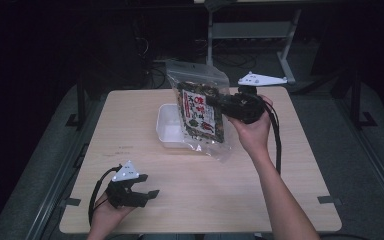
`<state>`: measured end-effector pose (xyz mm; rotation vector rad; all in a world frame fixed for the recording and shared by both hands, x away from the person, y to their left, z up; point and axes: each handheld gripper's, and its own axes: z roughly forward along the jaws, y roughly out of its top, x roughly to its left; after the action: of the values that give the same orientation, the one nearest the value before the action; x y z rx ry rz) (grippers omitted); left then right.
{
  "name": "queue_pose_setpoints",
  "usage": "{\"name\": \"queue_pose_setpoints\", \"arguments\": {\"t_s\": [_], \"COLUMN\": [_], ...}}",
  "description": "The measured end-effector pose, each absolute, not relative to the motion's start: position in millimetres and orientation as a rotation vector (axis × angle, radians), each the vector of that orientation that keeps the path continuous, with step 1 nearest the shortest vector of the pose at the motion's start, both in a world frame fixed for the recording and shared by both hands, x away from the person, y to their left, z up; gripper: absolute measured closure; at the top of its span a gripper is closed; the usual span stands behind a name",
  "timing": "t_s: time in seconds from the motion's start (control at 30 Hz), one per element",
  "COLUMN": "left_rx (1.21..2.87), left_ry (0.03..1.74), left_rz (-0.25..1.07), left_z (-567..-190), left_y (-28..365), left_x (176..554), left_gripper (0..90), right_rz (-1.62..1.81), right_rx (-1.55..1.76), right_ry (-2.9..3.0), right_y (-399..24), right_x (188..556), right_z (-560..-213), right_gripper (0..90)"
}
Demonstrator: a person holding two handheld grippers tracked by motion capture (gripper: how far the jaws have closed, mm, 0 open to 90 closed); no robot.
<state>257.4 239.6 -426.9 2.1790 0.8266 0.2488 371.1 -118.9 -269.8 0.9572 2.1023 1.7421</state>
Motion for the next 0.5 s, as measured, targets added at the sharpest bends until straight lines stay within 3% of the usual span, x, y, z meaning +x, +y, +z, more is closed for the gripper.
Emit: {"name": "queue_pose_setpoints", "arguments": {"t_s": [0.5], "left_rx": [2.19], "left_ry": [0.827], "left_rz": [0.258], "left_z": [-427], "left_y": [243], "left_x": [258], "left_gripper": [29.7], "right_rz": [1.735], "right_rx": [0.958], "right_ry": [2.068], "right_y": [-106], "right_x": [389], "right_z": [-270], "right_gripper": [75.2]}}
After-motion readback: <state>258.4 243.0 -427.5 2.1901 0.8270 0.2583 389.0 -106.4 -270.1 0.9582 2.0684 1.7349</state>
